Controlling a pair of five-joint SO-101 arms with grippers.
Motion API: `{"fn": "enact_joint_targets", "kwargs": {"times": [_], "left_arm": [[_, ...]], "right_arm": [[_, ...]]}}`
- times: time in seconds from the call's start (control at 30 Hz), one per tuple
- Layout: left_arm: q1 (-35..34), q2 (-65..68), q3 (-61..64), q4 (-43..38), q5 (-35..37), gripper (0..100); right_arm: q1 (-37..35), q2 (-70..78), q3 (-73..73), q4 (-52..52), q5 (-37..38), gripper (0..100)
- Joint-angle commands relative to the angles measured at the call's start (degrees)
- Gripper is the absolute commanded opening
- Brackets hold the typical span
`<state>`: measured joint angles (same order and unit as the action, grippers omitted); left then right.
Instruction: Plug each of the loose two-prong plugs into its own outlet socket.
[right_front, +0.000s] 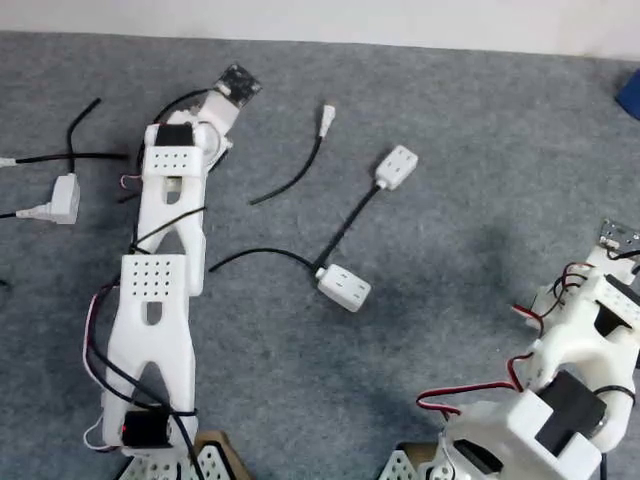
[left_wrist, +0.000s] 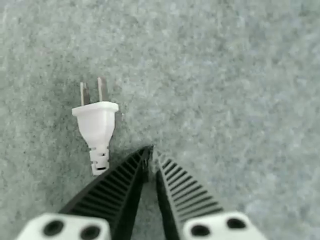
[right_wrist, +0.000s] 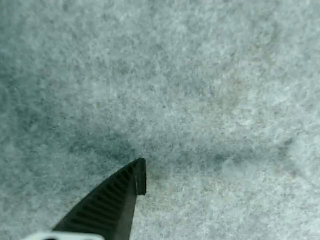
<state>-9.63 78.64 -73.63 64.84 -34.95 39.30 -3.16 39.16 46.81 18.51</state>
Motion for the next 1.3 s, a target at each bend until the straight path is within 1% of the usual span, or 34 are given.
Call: {"fn": "enact_joint_targets", "kwargs": {"times": [0.0,0.07,0.13,0.23,0.27,0.3,0.43,0.57,0.87,0.9,0.97,1.03,1.07,1.27], "left_arm": [[0.48,-0.75,-1.89,6.42,-1.93,0],[0.22,-1.1,-4.7,7.56,-1.41,0],[-0.92,-1.36,-7.96,7.47,2.37,3],[-4.0,-1.1,-13.85,5.45,9.23,19],[-4.7,-1.1,-14.37,4.48,10.37,22],[-5.23,-1.01,-14.02,3.6,10.73,22],[-5.67,-0.92,-6.99,0.26,10.9,20],[-5.41,-1.01,1.89,-5.8,12.22,19],[-4.18,-0.92,12.97,-12.31,12.31,19],[-4.09,-0.92,13.93,-12.84,12.31,18],[-4.0,-0.92,15.34,-13.27,12.04,14],[-4.0,-0.92,16.31,-13.19,9.58,10],[-3.82,-0.92,16.84,-13.1,8.7,9],[-3.38,-0.92,18.24,-13.1,7.74,9]], "right_arm": [[-0.66,-0.66,0.22,-0.4,-0.26,56.8],[-0.66,-0.92,1.8,-0.57,-0.26,56.8],[-0.66,-1.01,2.95,-0.66,0.97,56.8],[-0.66,-0.84,3.3,-0.75,4.13,56.8],[-0.66,-0.84,3.3,-0.75,4.04,56.8],[-0.66,-0.92,3.3,-0.75,4.04,56.8],[-0.66,-0.84,3.38,-0.75,4.04,56.8],[-0.48,-0.92,3.38,-0.75,4.13,56.8],[0.22,-1.01,3.47,-0.75,4.04,56.8],[0.92,-1.1,3.38,-0.75,3.96,56.8],[2.68,-1.1,2.95,-0.75,0.97,56.8],[4.35,-1.27,1.8,-0.75,-1.58,56.8],[4.79,-1.54,1.1,-0.75,-1.41,56.8],[5.32,-4.7,0.13,-0.57,-1.85,56.8]]}}
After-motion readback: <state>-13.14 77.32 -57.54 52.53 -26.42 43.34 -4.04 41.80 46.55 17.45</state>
